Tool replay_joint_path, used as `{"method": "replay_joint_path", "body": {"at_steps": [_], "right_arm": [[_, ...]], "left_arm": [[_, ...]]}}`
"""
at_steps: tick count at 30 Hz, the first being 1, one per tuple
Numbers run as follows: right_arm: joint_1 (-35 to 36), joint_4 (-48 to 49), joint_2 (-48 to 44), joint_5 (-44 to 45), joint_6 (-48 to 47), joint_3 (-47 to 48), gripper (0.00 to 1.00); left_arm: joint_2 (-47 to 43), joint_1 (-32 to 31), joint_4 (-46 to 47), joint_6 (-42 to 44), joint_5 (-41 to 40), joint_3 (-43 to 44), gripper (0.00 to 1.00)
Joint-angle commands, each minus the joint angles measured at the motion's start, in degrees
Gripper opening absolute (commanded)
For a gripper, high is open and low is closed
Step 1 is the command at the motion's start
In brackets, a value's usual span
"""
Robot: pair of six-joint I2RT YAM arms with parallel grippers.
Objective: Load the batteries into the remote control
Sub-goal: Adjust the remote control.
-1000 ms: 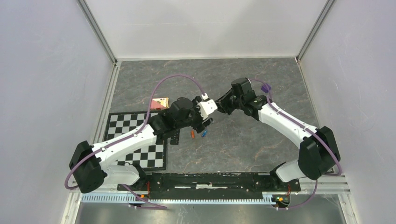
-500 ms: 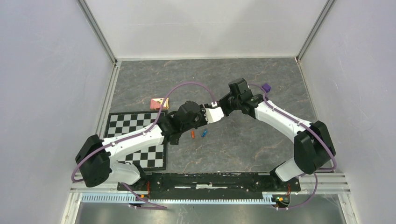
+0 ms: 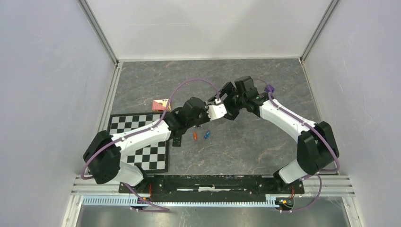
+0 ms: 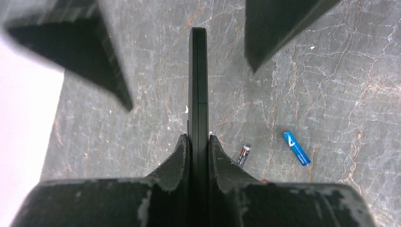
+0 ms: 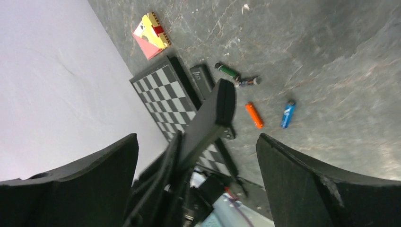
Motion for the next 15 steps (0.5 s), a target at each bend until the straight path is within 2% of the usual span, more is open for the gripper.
{"method": "replay_joint_path", "body": {"at_steps": [1,5,8,12,15], "right_arm": [[-4.0,2.6,-4.7,-2.2,-15.7,-0.3,0.98],[-8.4,19.6,-11.7,-7.9,-24.6,-10.1,0.98],[-10.3,37.7,-17.3,-12.7,-34.8,-16.7,0.98],[-10.2,42.9,-20.9,-22.6,-51.6,-15.4,0.98],[-9.9,45.8,-20.7,-31.4,-54.4,-14.0,0.98]], "left_arm": [[-1.7,5.5,-3.3,-8.3,12.7,4.4,0.02],[-3.2,12.3,-8.5,-16.1,29.8,7.6,0.02],[-3.4,17.1,-13.7,-20.9,43.0,11.1,0.02],[-2.8,22.6,-18.8,-26.2,58.2,15.9,0.02],[-1.3,24.5,-18.9,-32.0,66.9,18.1,0.02]]}}
